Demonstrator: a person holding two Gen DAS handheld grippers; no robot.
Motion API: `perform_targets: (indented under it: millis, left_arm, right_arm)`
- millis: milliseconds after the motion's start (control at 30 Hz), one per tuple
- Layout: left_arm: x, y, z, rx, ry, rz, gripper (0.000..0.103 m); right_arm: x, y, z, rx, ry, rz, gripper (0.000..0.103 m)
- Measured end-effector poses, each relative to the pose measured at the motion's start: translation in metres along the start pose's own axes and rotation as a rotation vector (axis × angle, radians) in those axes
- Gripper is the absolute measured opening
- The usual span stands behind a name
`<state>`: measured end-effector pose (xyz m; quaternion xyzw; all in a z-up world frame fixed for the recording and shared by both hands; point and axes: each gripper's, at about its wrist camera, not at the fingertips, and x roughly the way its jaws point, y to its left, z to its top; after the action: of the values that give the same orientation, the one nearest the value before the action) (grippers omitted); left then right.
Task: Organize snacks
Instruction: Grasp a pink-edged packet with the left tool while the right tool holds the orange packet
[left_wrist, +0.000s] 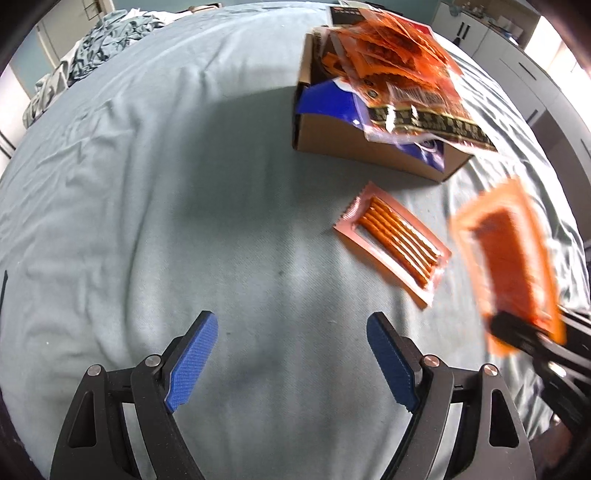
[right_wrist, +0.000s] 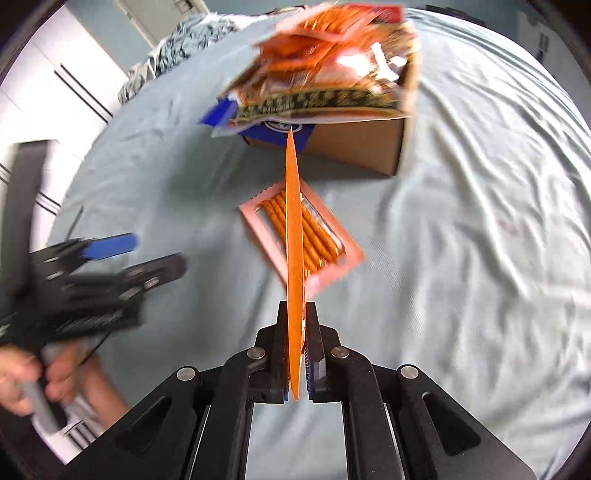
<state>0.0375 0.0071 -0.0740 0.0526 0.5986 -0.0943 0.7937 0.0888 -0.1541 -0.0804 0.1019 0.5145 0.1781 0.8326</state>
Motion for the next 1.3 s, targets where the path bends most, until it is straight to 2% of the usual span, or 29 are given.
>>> perform_targets:
  millis: [133, 200, 300, 433, 600, 700, 733, 800, 867, 1000, 1100, 1167, 1200, 1233, 1300]
  left_arm:
    - [0.012, -0.017, 0.0, 0.042, 0.029, -0.041, 0.084]
    - [0.017, -0.024, 0.0, 0.037, 0.048, -0.059, 0.084]
    - [0.019, -0.034, 0.003, 0.021, 0.057, -0.076, 0.084]
    - [0.027, -0.047, 0.017, 0.005, 0.057, -0.058, 0.084]
    - [0.061, -0.056, 0.038, -0.074, 0.151, -0.077, 0.085]
    - [0.069, -0.066, 0.047, -0.087, 0.134, -0.035, 0.101]
    - [0.072, -0.071, 0.05, -0.087, 0.134, -0.019, 0.103]
    - [0.079, -0.081, 0.054, -0.085, 0.12, 0.047, 0.103]
    - [0.079, -0.091, 0.058, -0.094, 0.053, 0.08, 0.103]
    - [0.082, -0.098, 0.063, -0.143, 0.005, 0.09, 0.103]
    - [0.083, -0.102, 0.066, -0.142, -0.004, 0.088, 0.102]
    - [0.079, -0.107, 0.064, -0.085, -0.02, 0.063, 0.092]
    - [0.077, -0.108, 0.063, -0.06, -0.026, 0.054, 0.078]
    - [0.075, -0.115, 0.064, -0.026, -0.035, 0.041, 0.06]
    - [0.07, -0.117, 0.061, 0.001, -0.024, 0.007, 0.042]
  right_arm:
    - [-0.028, -0.01, -0.019, 0.037, -0.038, -0.065, 0.005]
    - [-0.028, -0.013, -0.027, 0.059, -0.042, -0.11, 0.005]
    - [-0.014, -0.012, -0.016, 0.087, -0.039, -0.124, 0.005]
    - [-0.009, -0.025, -0.015, 0.118, -0.058, -0.129, 0.005]
    - [-0.011, -0.038, -0.023, 0.129, -0.069, -0.177, 0.005]
    - [-0.009, -0.045, -0.023, 0.132, -0.069, -0.172, 0.005]
    - [-0.009, -0.046, -0.022, 0.132, -0.073, -0.174, 0.005]
    - [-0.009, -0.048, -0.019, 0.131, -0.088, -0.174, 0.005]
    - [-0.008, -0.05, -0.015, 0.13, -0.098, -0.182, 0.005]
    - [-0.004, -0.06, -0.012, 0.155, -0.103, -0.179, 0.005]
    - [-0.006, -0.063, -0.013, 0.164, -0.11, -0.178, 0.005]
    - [-0.007, -0.063, -0.014, 0.164, -0.119, -0.175, 0.005]
    - [-0.008, -0.062, -0.014, 0.163, -0.122, -0.174, 0.005]
    - [-0.008, -0.062, -0.015, 0.163, -0.124, -0.172, 0.005]
    - [-0.009, -0.061, -0.015, 0.16, -0.126, -0.169, 0.005]
